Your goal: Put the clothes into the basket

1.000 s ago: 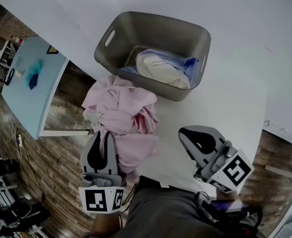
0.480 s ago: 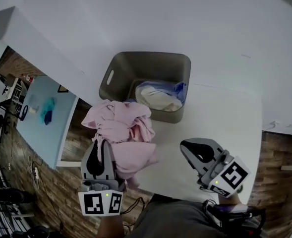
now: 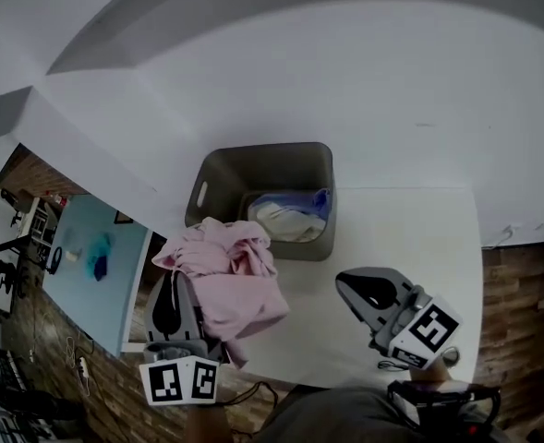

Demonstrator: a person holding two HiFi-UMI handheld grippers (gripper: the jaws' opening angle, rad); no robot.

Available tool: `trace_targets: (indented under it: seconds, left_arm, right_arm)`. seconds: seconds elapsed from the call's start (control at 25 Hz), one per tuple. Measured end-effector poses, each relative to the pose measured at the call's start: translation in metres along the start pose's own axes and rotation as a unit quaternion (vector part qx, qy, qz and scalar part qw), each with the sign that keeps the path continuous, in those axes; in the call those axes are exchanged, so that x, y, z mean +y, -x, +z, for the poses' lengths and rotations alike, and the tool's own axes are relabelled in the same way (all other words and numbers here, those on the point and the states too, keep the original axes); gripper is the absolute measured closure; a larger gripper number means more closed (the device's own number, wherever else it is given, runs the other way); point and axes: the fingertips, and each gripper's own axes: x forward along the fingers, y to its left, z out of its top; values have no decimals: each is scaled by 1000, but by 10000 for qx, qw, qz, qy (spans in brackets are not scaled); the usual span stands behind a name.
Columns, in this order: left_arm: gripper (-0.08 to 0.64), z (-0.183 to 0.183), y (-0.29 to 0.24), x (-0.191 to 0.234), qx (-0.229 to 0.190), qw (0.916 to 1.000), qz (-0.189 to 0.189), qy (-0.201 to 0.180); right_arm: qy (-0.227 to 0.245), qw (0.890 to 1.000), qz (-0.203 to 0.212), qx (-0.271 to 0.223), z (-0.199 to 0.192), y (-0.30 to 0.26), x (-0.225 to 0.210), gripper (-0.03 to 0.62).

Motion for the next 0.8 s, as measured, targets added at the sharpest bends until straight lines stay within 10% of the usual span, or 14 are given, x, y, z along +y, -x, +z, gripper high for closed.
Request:
trace_targets:
  seconds: [0.4, 0.56, 0.8]
  left_arm:
    - [509, 6, 1, -4, -10, 10000, -80, 38]
    - [509, 5, 0, -3, 41, 9999, -103, 64]
    - [509, 1, -2, 0, 195, 9996, -131, 143]
  right_arm:
    - [38, 9973, 705, 205, -21, -17, 28, 571]
    - [279, 9874, 1269, 904, -61, -40, 62, 191]
    - [223, 9833, 1234, 1316, -115, -86, 83, 43]
